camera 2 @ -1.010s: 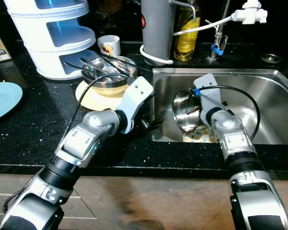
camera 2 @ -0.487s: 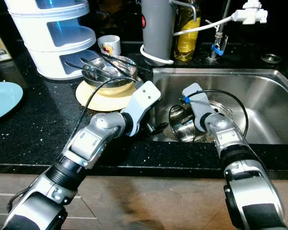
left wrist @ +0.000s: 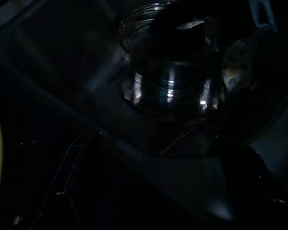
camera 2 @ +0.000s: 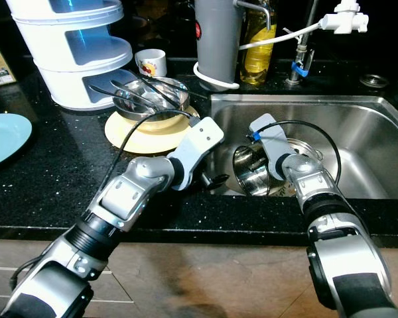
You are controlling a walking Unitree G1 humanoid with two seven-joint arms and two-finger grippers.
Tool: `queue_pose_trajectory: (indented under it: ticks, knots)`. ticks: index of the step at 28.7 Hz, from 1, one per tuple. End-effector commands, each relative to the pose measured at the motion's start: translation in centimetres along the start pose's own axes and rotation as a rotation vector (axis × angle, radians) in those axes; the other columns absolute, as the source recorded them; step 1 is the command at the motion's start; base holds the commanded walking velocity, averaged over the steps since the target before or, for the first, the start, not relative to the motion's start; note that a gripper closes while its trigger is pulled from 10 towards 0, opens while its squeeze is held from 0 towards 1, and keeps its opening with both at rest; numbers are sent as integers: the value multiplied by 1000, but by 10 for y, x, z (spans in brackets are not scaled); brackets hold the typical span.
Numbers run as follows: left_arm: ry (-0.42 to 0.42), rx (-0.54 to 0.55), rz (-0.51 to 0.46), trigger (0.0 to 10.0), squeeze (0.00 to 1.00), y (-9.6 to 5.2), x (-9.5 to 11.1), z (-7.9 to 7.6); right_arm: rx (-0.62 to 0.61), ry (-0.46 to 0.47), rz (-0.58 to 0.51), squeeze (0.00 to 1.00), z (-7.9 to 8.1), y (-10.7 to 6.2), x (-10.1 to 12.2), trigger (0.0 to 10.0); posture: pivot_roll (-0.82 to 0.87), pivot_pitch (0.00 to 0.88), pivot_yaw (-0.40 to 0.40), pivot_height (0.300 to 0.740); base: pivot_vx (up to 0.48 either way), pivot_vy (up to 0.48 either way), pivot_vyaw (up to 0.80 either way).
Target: Kitchen organization
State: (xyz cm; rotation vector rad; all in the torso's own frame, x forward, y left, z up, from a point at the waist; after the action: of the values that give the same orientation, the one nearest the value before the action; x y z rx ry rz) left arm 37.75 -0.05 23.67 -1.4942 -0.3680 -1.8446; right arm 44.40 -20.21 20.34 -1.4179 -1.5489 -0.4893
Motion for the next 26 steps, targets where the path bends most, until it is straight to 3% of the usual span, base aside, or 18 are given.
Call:
queue_pose_trajectory:
  ticks: [1,2,5,7,10,12,14,16,19,20,21,23,24,25,26]
  knots:
    - [-5,-22,14,10000,0,-2,-2,-3,-33,-7,-2,1000,-5,0,2,10000,4,131,-9,740,0,0,0]
    - [17,-29,0,10000,0,-4,1,-4,-60,-10,-4,0,-10,-2,3,10000,0,130,-10,740,0,0,0]
    - [11,-82,-38,10000,0,-11,10,-9,-97,39,-42,0,-19,-5,7,10000,1,124,-14,740,0,0,0]
    - [-81,-123,-93,10000,0,-21,21,-11,-152,127,-101,0,-29,-9,10,10000,4,123,-19,740,0,0,0]
    - [-251,-157,-238,10000,0,-51,47,-3,-228,260,-280,0,-41,-21,20,10000,6,124,-27,740,0,0,0]
    - [-306,-143,-338,10000,0,-77,65,12,-316,348,-497,0,-55,-38,45,10000,9,126,-29,740,0,0,0]
    - [-321,-113,-357,10000,0,-92,70,22,-398,428,-642,0,-68,-54,59,10000,8,127,-28,740,0,0,0]
    - [-279,-39,-358,10000,0,-109,69,38,-407,496,-754,0,-71,-65,71,10000,8,130,-30,740,0,0,0]
    - [-273,-10,-365,10000,0,-117,69,43,-410,509,-784,0,-71,-68,74,10000,9,130,-31,740,0,0,0]
    - [-328,108,-440,10000,0,-142,77,72,-389,583,-873,0,-67,-77,86,10000,16,134,-39,740,0,0,0]
    - [-328,108,-440,10000,0,-142,77,72,-389,583,-873,0,-67,-77,86,10000,16,134,-39,740,0,0,0]
    - [-361,240,-478,10000,0,-167,80,99,-332,637,-921,0,-57,-81,95,10000,16,134,-40,740,0,0,0]
    - [-361,240,-478,10000,0,-167,80,99,-332,637,-921,0,-57,-81,95,10000,16,134,-40,740,0,0,0]
    - [-368,460,-394,10000,0,-184,64,132,-259,629,-924,0,-42,-80,101,10000,25,140,-51,740,0,0,0]
    - [-383,628,-323,10000,0,-201,50,155,-202,621,-923,0,-30,-79,104,10000,31,144,-54,740,0,0,0]
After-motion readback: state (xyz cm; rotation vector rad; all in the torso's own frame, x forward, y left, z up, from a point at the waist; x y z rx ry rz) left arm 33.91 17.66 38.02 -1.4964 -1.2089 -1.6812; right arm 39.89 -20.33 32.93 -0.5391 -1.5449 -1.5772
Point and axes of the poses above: a point about 5 cm out from each wrist's last joint towards the gripper, its own y axis pointing out of the wrist towards the gripper, its own x axis along the axis of the wrist's last joint, z = x × y, the point moved 4 cm from there along y, pointing out of the wrist towards the gripper, and after that the axes turned 6 degrees about -y, right-handed, at the moved point
